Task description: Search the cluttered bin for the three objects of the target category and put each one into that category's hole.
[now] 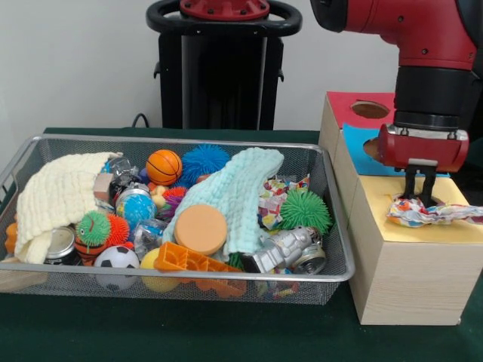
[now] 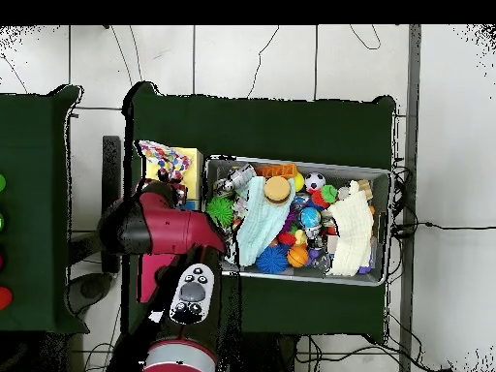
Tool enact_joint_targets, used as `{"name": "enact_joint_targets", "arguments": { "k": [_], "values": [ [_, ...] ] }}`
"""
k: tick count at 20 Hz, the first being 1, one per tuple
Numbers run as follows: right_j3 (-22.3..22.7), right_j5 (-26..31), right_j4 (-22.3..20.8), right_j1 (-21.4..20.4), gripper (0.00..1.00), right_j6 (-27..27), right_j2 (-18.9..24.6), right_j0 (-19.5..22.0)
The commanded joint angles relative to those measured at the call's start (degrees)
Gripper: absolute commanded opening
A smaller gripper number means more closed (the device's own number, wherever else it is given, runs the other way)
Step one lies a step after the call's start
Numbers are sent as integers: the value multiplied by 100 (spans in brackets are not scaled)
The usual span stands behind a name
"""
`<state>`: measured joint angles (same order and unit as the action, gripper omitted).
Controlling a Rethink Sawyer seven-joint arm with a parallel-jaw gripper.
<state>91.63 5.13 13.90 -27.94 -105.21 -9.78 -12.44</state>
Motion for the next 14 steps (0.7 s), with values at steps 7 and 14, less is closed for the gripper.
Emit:
{"name": "enact_joint_targets", "arguments": {
  "k": [7, 14],
  "values": [
    [1851, 643, 153, 358, 0, -1157, 1045, 371],
    [2009, 955, 492, 265, 0, -1325, 1032, 297]
  ]
}}
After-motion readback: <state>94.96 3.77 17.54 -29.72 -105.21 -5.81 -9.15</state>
